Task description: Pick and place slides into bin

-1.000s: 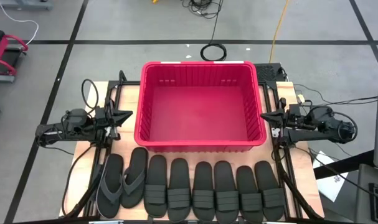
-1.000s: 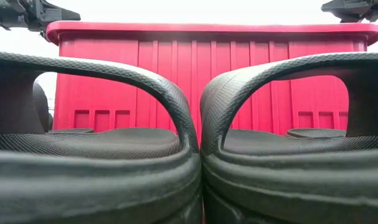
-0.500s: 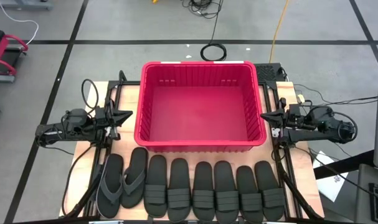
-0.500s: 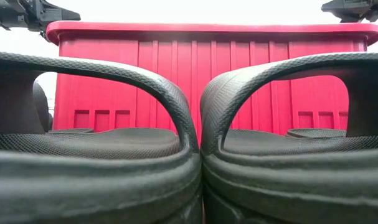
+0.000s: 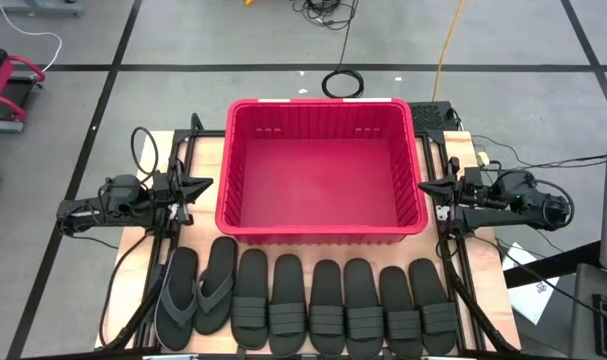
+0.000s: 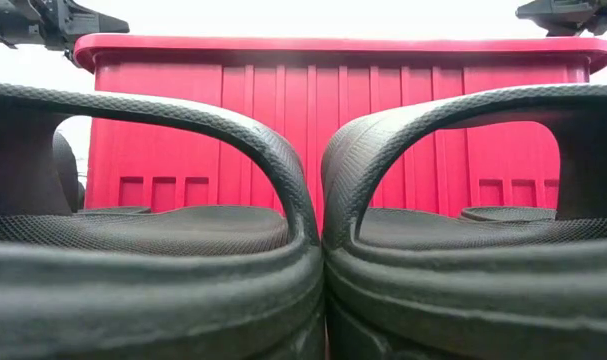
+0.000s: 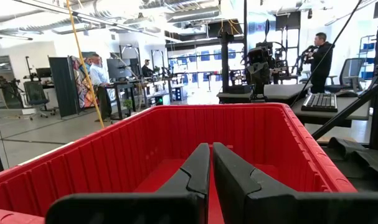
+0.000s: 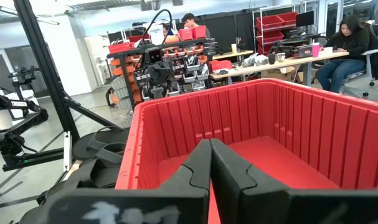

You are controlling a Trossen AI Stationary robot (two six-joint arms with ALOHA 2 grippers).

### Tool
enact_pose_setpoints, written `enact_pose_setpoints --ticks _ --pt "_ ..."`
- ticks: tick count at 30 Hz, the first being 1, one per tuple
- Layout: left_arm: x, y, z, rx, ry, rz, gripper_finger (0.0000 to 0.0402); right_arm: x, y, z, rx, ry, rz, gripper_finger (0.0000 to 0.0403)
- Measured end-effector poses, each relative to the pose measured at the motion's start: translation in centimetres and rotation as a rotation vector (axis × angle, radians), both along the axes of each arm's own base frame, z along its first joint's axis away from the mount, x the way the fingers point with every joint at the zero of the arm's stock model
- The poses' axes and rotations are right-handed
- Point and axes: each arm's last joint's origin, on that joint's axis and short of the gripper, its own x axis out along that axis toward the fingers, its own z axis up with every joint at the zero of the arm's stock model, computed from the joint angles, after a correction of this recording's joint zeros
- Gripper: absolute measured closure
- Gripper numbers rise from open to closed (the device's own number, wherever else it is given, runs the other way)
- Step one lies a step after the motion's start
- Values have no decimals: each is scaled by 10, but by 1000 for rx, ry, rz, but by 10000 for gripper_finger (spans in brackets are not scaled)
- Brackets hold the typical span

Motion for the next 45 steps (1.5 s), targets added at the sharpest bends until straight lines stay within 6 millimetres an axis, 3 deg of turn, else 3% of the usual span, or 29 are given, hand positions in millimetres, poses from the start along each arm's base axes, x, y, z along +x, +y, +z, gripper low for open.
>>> enact_pose_setpoints --ticks 42,45 --pt "0 0 0 0 0 -1 376 0 0 4 58 -50 17 403" --pt "0 0 0 0 0 0 376 5 3 11 -52 -80 88 401"
